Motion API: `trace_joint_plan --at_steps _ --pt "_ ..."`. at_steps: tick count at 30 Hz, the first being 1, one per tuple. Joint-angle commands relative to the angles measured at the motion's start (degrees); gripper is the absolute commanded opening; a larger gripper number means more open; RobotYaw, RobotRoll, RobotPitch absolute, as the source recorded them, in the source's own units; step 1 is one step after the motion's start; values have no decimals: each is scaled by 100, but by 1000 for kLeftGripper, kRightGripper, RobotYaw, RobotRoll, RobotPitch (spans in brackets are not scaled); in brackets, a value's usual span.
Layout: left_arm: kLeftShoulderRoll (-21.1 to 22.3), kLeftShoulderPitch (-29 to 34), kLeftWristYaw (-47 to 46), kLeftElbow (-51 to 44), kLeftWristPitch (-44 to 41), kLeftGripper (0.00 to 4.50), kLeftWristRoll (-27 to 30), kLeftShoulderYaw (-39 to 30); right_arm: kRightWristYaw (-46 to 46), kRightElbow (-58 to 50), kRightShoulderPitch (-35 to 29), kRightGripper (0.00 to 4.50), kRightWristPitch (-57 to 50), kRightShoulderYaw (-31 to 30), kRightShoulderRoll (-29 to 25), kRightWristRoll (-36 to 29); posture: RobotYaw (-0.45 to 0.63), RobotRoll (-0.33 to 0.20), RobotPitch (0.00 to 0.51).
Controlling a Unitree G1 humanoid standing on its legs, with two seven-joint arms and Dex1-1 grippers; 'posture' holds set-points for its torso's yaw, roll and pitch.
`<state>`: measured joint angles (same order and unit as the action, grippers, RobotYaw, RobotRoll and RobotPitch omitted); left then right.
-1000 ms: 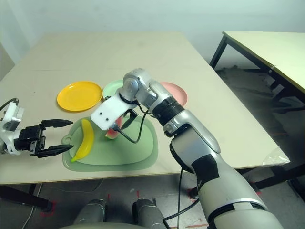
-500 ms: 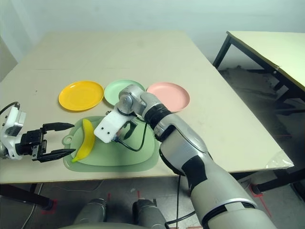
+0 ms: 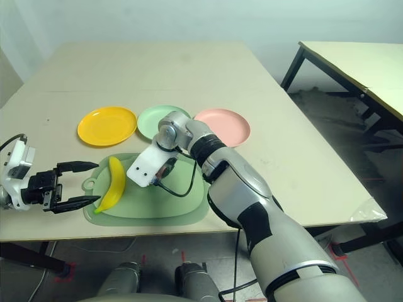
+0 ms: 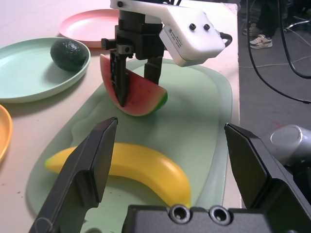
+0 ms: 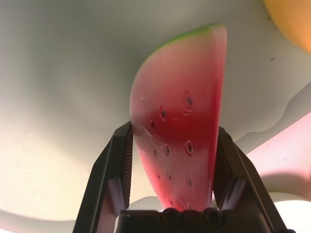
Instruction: Place the fruits into color-matched plates.
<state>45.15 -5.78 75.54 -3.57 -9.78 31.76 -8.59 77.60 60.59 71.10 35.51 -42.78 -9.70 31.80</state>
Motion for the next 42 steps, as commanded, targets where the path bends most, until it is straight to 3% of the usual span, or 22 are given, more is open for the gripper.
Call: trace_joint_plan --at_steps 1,6,10,14,24,34,42 --pt "-47 -111 -62 192 0 4500 -111 72 549 -297 -36 2255 -174 207 -206 -312 142 0 67" --pt "-186 -270 -346 357 39 4500 -363 226 1398 -1145 0 2255 -646 578 -723 -1019 122 0 62" --pt "-405 -354 -595 370 97 4500 -531 367 1490 -1546 140 2256 -1195 603 -1246 -1694 116 0 58" --pt "-559 -419 -805 415 124 4500 -683 435 1204 -836 450 2255 -1137 867 -1547 -1406 102 0 57" --pt "-522 -426 -897 787 528 4500 -976 409 -1162 1319 816 2255 -805 448 -1831 116 105 0 66" --pt "-571 -193 -1070 701 771 4500 -1172 496 -2725 1782 567 2255 -1176 379 -1741 866 120 0 71" --pt "-508 -74 -1079 595 770 4500 -1128 411 -2918 1853 387 2255 -1304 497 -1677 951 130 0 72"
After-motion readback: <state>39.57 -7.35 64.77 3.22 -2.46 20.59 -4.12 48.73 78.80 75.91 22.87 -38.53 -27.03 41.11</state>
